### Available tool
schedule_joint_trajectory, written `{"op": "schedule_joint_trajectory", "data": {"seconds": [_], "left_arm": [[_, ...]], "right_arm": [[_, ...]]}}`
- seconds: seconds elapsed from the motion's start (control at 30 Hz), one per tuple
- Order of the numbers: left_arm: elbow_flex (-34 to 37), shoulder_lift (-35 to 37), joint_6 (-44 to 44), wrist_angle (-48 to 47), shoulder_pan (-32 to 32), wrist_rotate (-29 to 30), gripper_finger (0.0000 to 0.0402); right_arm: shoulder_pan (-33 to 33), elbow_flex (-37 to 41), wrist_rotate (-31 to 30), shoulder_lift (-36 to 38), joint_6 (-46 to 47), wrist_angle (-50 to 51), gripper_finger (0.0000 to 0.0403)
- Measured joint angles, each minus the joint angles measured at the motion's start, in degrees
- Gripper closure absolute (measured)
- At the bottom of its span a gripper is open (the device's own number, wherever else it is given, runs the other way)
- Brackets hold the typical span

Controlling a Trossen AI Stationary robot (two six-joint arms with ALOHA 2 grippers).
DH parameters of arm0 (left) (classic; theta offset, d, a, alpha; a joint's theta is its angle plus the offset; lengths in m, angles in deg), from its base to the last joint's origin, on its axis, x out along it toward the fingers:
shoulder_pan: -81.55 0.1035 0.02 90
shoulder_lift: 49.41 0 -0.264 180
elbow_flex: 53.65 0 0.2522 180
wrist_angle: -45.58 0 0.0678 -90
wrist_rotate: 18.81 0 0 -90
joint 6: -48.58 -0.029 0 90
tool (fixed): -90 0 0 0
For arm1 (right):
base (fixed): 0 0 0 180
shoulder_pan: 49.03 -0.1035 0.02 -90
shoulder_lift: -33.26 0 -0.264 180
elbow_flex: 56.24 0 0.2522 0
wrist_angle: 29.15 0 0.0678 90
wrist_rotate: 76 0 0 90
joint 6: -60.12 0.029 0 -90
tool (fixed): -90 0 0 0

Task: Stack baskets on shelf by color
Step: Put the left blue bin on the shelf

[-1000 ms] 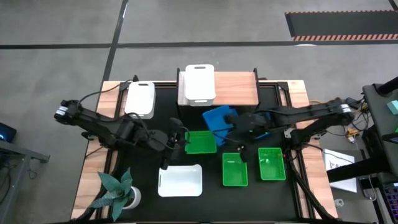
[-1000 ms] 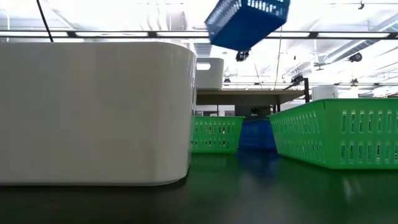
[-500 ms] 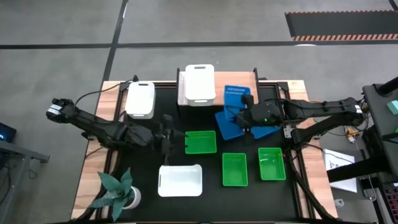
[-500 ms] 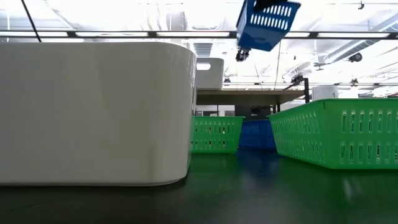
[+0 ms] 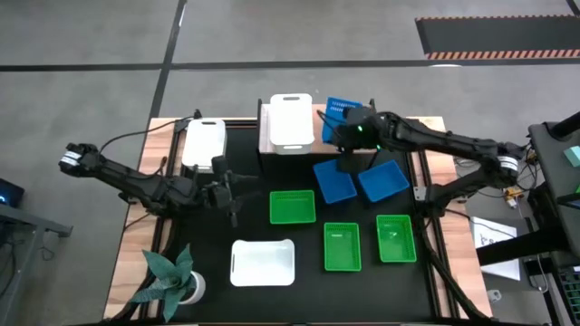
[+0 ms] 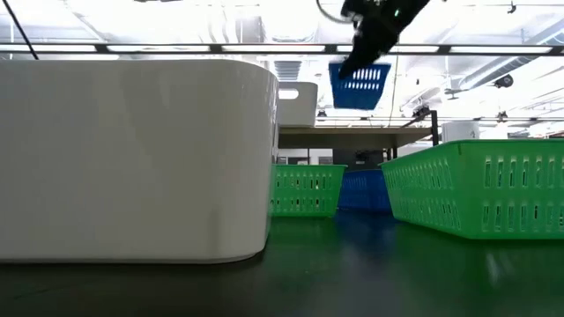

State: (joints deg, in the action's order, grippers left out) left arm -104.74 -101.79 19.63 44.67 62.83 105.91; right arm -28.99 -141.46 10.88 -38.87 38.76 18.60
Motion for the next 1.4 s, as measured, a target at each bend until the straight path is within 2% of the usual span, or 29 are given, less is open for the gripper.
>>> {"op": "schedule_joint_trajectory", "data": {"seconds": [0.13,0.23,0.67,1.1,1.4], "left_arm": [[1.2,2.2,0.0,0.2,0.0,0.1,0.0231],[1.2,3.0,0.0,0.3,0.0,0.1,0.0231],[1.2,2.6,0.0,0.2,0.0,0.1,0.0231],[1.1,1.9,0.0,0.1,-0.1,-0.1,0.0231],[1.1,1.9,0.0,0.2,-0.1,0.0,0.0231]], "right_arm": [[4.5,0.0,4.4,-4.1,-0.8,-2.5,0.0394],[5.9,0.0,5.0,-7.2,-2.8,-4.3,0.0394],[5.8,-5.5,5.8,-15.7,-10.5,-6.2,0.0394],[5.9,-6.1,5.7,-15.3,-13.2,-5.1,0.0394],[5.7,-6.1,8.1,-13.6,-9.4,-2.7,0.0394]]}}
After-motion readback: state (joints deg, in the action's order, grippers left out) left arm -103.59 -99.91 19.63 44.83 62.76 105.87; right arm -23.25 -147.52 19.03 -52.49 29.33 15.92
